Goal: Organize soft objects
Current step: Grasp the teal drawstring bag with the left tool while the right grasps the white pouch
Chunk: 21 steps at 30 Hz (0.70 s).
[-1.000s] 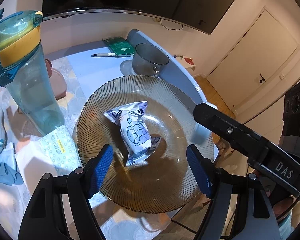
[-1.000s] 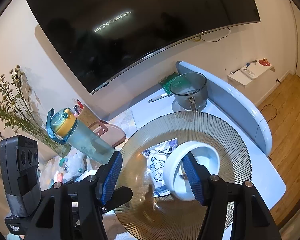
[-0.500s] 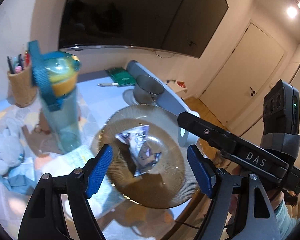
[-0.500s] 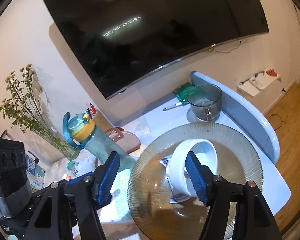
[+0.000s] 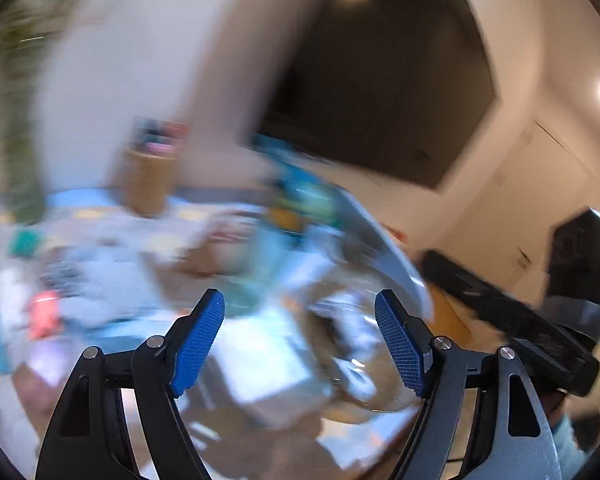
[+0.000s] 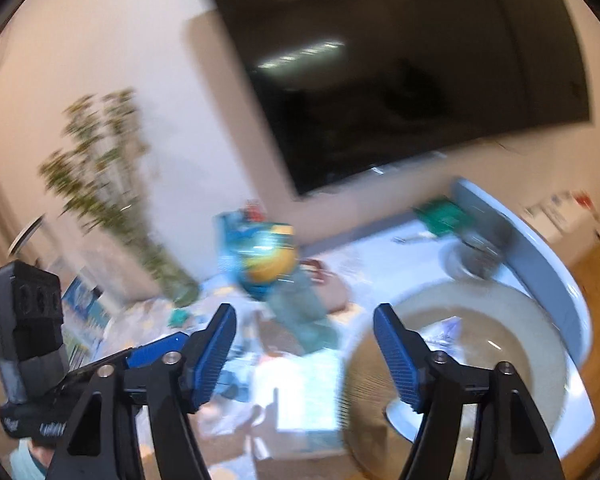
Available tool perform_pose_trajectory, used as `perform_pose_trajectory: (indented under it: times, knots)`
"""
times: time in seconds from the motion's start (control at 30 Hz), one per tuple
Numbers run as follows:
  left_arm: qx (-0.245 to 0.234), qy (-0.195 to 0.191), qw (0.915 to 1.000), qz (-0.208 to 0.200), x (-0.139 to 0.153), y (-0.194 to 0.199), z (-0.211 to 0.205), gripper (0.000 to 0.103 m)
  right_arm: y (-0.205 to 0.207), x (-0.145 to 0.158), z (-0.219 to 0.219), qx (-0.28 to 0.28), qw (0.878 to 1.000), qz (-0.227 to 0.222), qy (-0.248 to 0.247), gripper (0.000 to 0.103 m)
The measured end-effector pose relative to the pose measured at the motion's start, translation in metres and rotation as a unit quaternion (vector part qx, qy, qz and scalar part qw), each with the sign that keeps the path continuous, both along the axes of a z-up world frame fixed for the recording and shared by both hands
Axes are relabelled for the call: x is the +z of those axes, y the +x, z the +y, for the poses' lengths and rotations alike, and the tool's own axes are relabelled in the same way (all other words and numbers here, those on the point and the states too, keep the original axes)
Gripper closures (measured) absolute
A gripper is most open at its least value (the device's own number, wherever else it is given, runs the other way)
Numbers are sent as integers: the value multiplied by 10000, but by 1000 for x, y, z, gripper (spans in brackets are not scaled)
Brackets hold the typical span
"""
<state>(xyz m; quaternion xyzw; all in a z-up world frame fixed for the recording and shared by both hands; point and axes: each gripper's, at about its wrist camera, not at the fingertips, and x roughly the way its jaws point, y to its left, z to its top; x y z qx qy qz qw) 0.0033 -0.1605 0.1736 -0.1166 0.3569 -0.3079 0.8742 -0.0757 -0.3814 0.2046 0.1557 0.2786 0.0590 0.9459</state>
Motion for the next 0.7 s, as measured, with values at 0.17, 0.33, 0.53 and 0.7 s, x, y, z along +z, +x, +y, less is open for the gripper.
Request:
perform_pose_trajectory:
  times: [0.17, 0.33, 0.53, 0.7]
  knots:
    - [1489, 324, 9876, 371, -38, 12, 109, 27, 25, -8, 81, 1043, 9926, -318, -538, 19]
    - [2955, 631, 9460, 1174, -87, 29, 208, 24, 54, -64, 172, 2362, 9652, 195, -1108, 13]
    - [3299, 671, 9261, 1702, -128, 53, 239, 24, 80, -139, 250, 3115, 9266, 999, -1854, 13]
    - [2865, 1027, 9365, 1744, -142, 77, 218, 24, 84, -175, 251, 3005, 9156, 1480, -2226, 13]
